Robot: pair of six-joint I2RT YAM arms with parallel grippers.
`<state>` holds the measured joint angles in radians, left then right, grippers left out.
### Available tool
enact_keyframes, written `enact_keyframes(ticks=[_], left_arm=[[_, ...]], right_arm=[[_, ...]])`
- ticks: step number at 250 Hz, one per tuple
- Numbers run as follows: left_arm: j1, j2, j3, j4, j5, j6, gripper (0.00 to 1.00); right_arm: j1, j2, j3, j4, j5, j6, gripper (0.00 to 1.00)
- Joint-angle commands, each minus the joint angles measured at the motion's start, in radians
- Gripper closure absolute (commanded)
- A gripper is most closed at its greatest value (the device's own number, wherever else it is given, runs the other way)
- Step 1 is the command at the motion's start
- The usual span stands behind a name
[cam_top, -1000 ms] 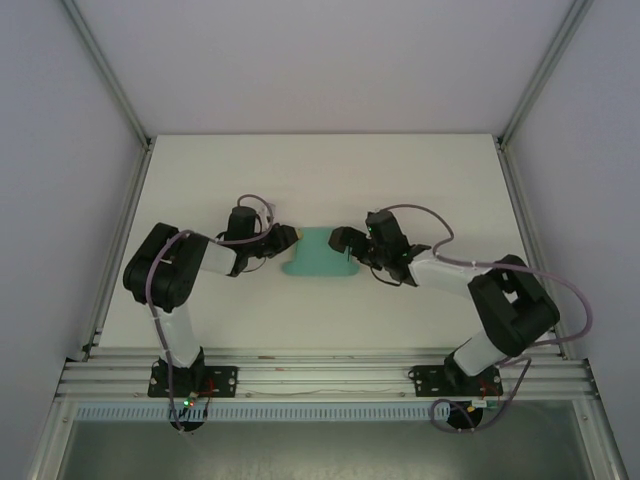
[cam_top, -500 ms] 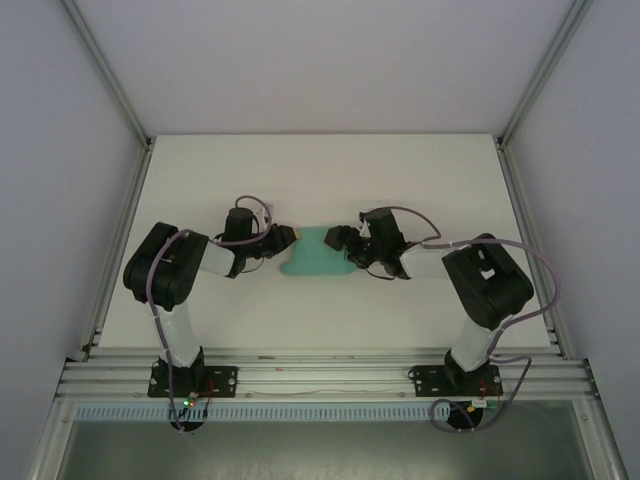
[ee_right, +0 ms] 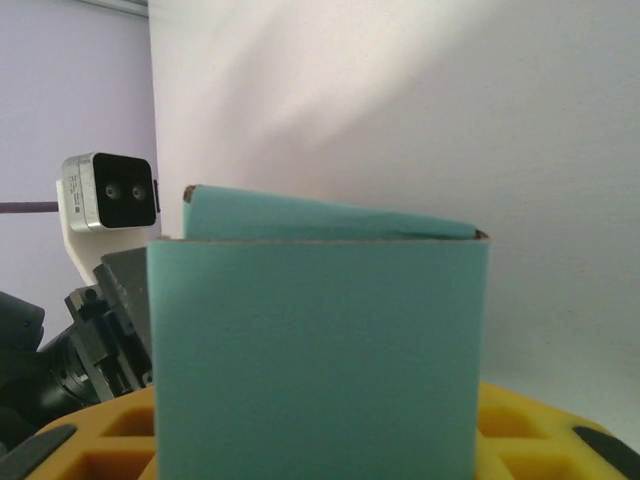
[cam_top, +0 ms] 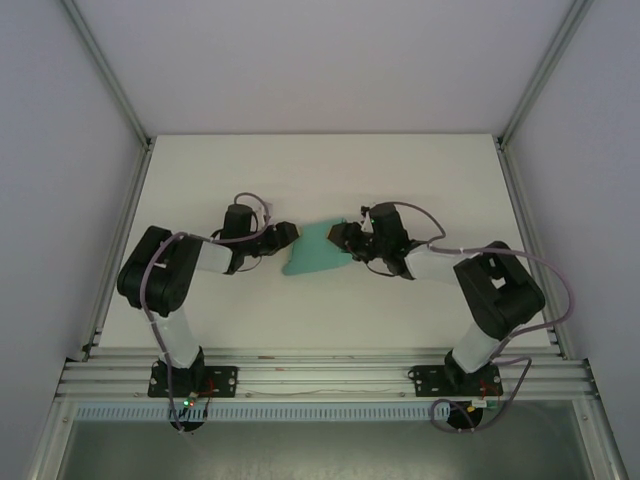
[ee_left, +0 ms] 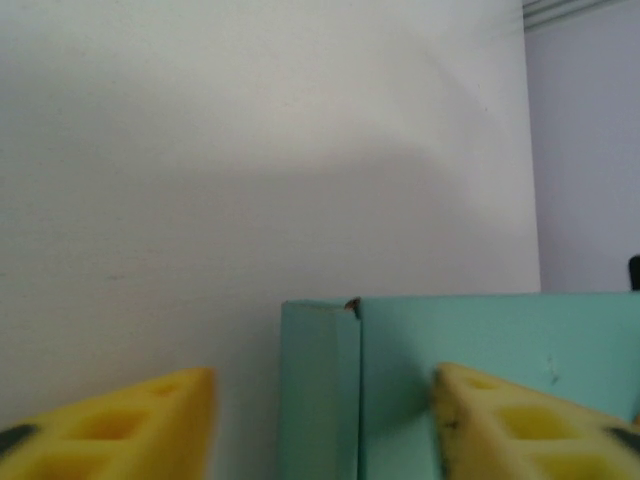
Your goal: Assemble paper box
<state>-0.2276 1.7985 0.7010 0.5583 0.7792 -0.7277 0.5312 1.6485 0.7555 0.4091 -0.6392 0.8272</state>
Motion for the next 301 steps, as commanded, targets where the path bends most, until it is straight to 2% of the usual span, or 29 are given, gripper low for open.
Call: enact_keyframes(ticks=[1,22,39,76,96,109,124,161,176,218,253,301], left_arm=[[-0.008,-0.097,0.050,-0.113,-0.019,0.090,0.00],[-0.015,-0.169,0.080,-0.179,-0.050,0.170,0.00],[-0.038,-0.239,0.100,-0.236,-0.094,0.292,0.00],[-0.147,-0.404,0.097,-0.297,-0.209,0.590,0.00],[-0.224,-0.466,0.110,-0.376,-0.164,0.840,0.00],[-0.272,-0.490,0.138,-0.451,-0.191,0.979,0.00],[-0.299,-0.504,0.168,-0.512,-0.215,1.078,0.00],[-0.326,-0.497,0.255,-0.730,-0.140,1.315,0.00],[-0.358,-0.476,0.280,-0.790,-0.176,1.408,0.00],[-0.457,-0.383,0.339,-0.856,-0.425,1.518,0.00],[-0.469,-0.346,0.336,-0.790,-0.475,1.530,0.00],[-0.480,-0.330,0.324,-0.702,-0.570,1.522,0.00]], right_arm=[[0.003,-0.065,0.007,-0.016,0.026,-0.004,0.58],[-0.005,-0.102,0.027,-0.104,0.061,0.000,0.58],[-0.012,-0.135,0.057,-0.210,0.093,0.021,0.57],[-0.047,-0.193,0.150,-0.489,0.100,0.085,0.53],[-0.067,-0.226,0.191,-0.630,0.099,0.098,0.56],[-0.083,-0.252,0.213,-0.705,0.101,0.108,0.61],[-0.102,-0.285,0.232,-0.771,0.096,0.124,0.62],[-0.151,-0.350,0.253,-0.843,0.031,0.211,0.61],[-0.167,-0.361,0.256,-0.858,-0.009,0.262,0.61],[-0.183,-0.346,0.280,-0.870,-0.142,0.344,0.62],[-0.185,-0.323,0.300,-0.903,-0.179,0.367,0.62],[-0.187,-0.278,0.276,-0.837,-0.299,0.462,0.62]])
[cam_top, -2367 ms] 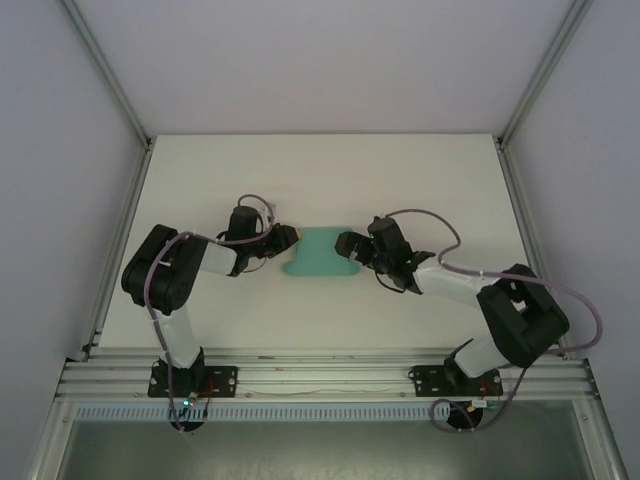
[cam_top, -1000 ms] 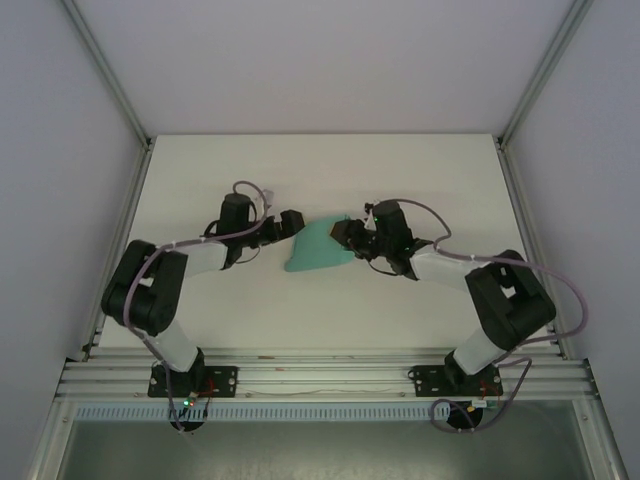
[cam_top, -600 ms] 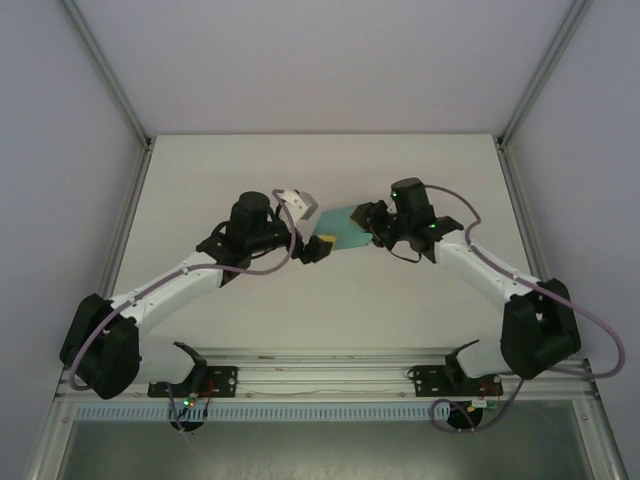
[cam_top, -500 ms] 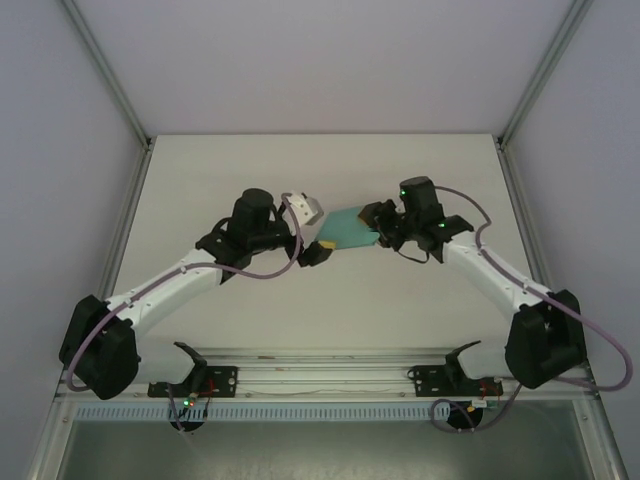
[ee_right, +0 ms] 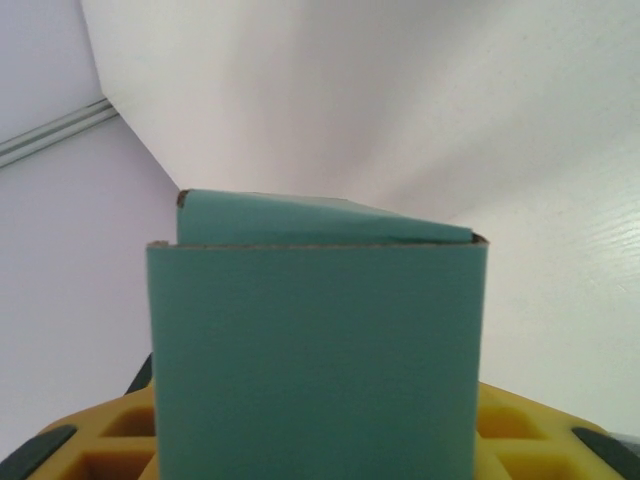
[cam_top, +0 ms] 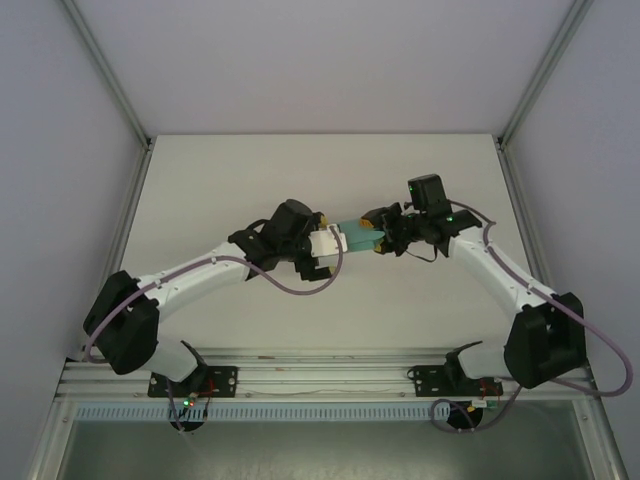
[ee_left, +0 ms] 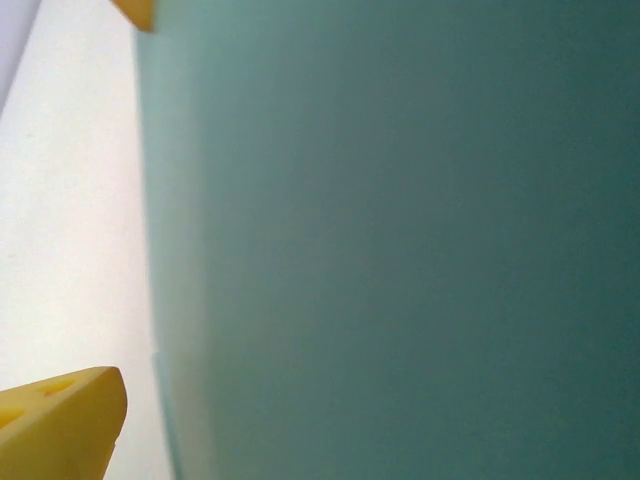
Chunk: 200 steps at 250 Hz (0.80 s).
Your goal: Assemble paper box
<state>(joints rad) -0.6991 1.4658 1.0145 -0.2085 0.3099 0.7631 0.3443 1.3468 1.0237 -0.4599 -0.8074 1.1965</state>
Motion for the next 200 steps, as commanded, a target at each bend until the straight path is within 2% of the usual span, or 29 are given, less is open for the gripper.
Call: enact_keyframes(ticks=[1,52,137,183,200], left_arm=[[-0.008,0.002,0.009,0.068,-0.101,0.031,0.01],[-0.011,-0.031,-0.014,0.130,-0.118,0.026,0.08],[-0.011,-0.074,-0.044,0.173,-0.120,0.024,0.37],[-0.010,-0.100,-0.054,0.179,-0.091,0.029,0.49],[-0.011,-0.101,-0.052,0.175,-0.086,0.034,0.51]], right_arm=[[0.000,0.024,0.008,0.034,-0.132,0.095,0.62],[0.001,0.042,0.005,0.070,-0.151,0.131,0.58],[0.000,0.015,-0.034,0.105,-0.155,0.173,0.53],[0.000,0.003,-0.038,0.113,-0.150,0.179,0.49],[0.000,-0.002,-0.042,0.123,-0.148,0.185,0.47]])
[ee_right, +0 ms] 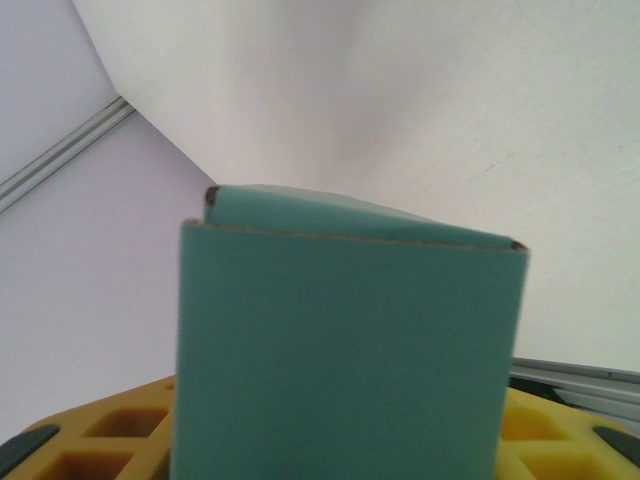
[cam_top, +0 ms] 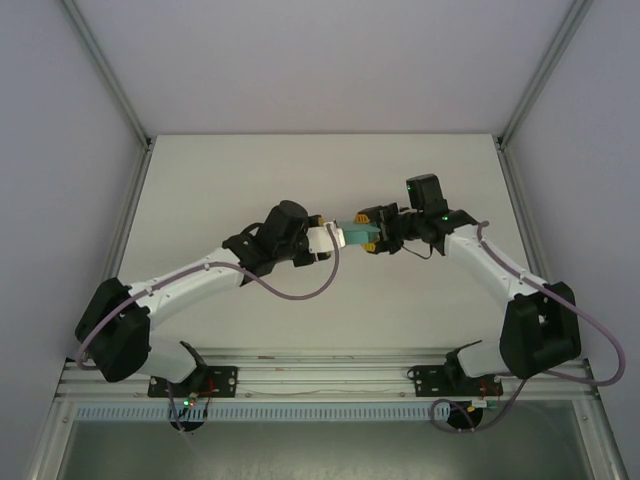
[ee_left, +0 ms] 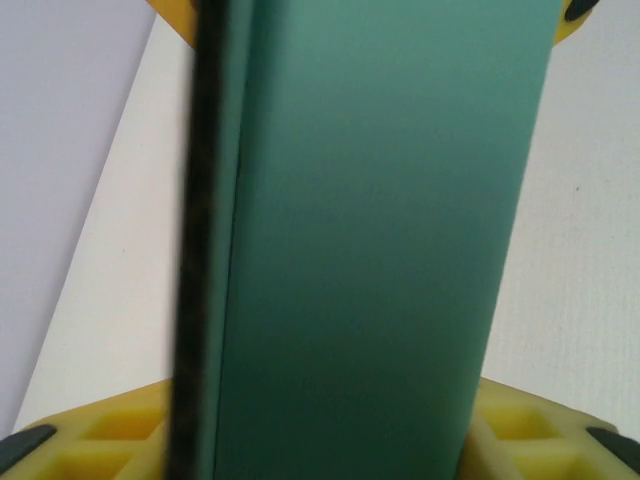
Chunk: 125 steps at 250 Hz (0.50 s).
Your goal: Assemble paper box
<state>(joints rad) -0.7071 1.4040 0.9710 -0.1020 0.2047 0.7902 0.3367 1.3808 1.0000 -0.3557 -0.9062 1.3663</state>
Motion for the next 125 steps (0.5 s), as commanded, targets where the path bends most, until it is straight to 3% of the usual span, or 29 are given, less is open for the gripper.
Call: enact_keyframes(ticks=[1,42,71,125], left_arm=[[-0.003,-0.041,-0.008,0.068,0.020,0.007,0.51],[-0.002,-0.030,0.007,0.020,0.025,0.013,0.53],[-0.003,-0.012,0.029,-0.069,0.041,0.018,0.54],[-0.003,0.039,0.073,-0.281,0.125,-0.002,0.54]], right_arm=[[0.007,-0.037,-0.019,0.018,-0.050,0.017,0.46],[0.007,-0.046,-0.031,0.043,-0.029,0.022,0.34],[-0.021,-0.074,-0.015,0.007,0.059,-0.048,0.00],[-0.122,-0.124,0.108,-0.220,0.400,-0.445,0.00]])
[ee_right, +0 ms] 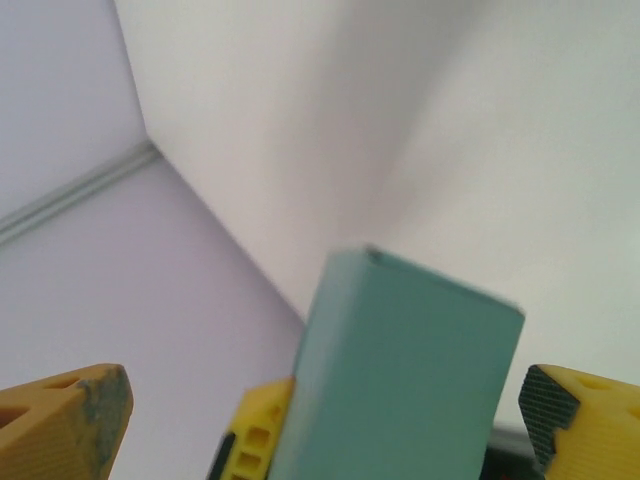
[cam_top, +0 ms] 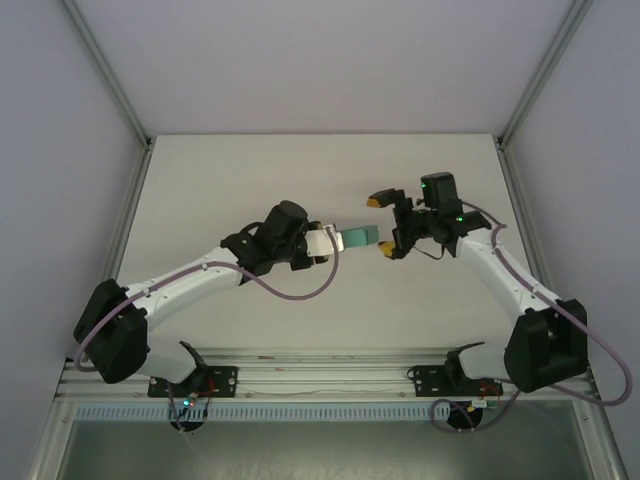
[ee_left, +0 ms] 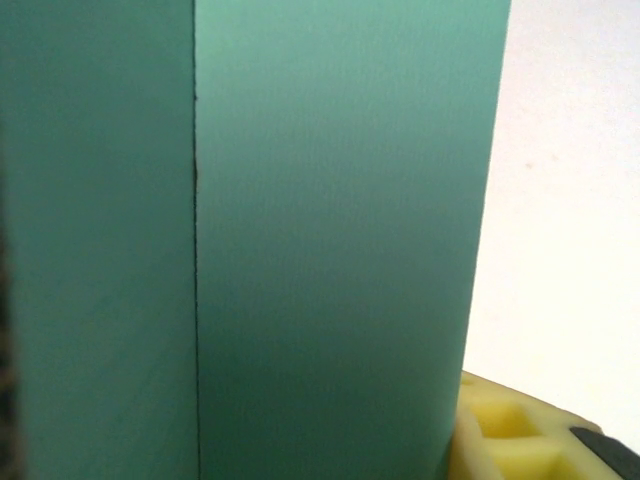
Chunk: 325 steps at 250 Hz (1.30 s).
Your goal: Assemble paper box
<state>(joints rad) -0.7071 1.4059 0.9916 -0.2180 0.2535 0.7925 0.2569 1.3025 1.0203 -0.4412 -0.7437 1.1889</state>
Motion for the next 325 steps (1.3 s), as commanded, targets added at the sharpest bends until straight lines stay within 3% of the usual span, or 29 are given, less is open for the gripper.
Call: enact_keyframes(ticks=[1,44,69,122,141,158,196,247,281,325], left_arm=[[-0.003,0.039,0.053,-0.171,0.079,-0.005,0.54],[-0.003,0.117,0.102,-0.281,0.059,-0.052,0.54],[-0.001,0.186,0.163,-0.383,0.102,-0.086,0.54],[0.000,0.295,0.217,-0.496,0.105,-0.124,0.56],[0.007,0.315,0.233,-0.517,0.124,-0.124,0.56],[0.016,0.325,0.243,-0.535,0.148,-0.117,0.56],[0.027,0.347,0.287,-0.578,0.164,-0.088,0.55],[0.040,0.411,0.345,-0.645,0.158,-0.074,0.54],[0.041,0.436,0.359,-0.650,0.156,-0.081,0.52],[0.040,0.466,0.404,-0.667,0.165,-0.084,0.49]], right_arm=[[-0.044,-0.045,0.090,-0.137,0.243,-0.276,0.00],[-0.046,-0.054,0.169,-0.249,0.548,-0.508,0.00],[-0.045,-0.070,0.152,-0.171,0.592,-0.645,0.00],[-0.045,-0.124,0.092,0.002,0.487,-1.085,0.00],[-0.046,-0.158,0.010,0.112,0.421,-1.157,0.00],[-0.046,-0.195,-0.047,0.181,0.297,-1.247,0.00],[-0.044,-0.186,-0.055,0.068,0.053,-1.457,0.00],[-0.001,-0.169,-0.068,-0.061,-0.034,-1.640,0.03],[0.052,-0.155,-0.069,-0.109,0.018,-1.693,0.07],[0.075,-0.076,-0.057,-0.108,0.098,-1.672,0.20]])
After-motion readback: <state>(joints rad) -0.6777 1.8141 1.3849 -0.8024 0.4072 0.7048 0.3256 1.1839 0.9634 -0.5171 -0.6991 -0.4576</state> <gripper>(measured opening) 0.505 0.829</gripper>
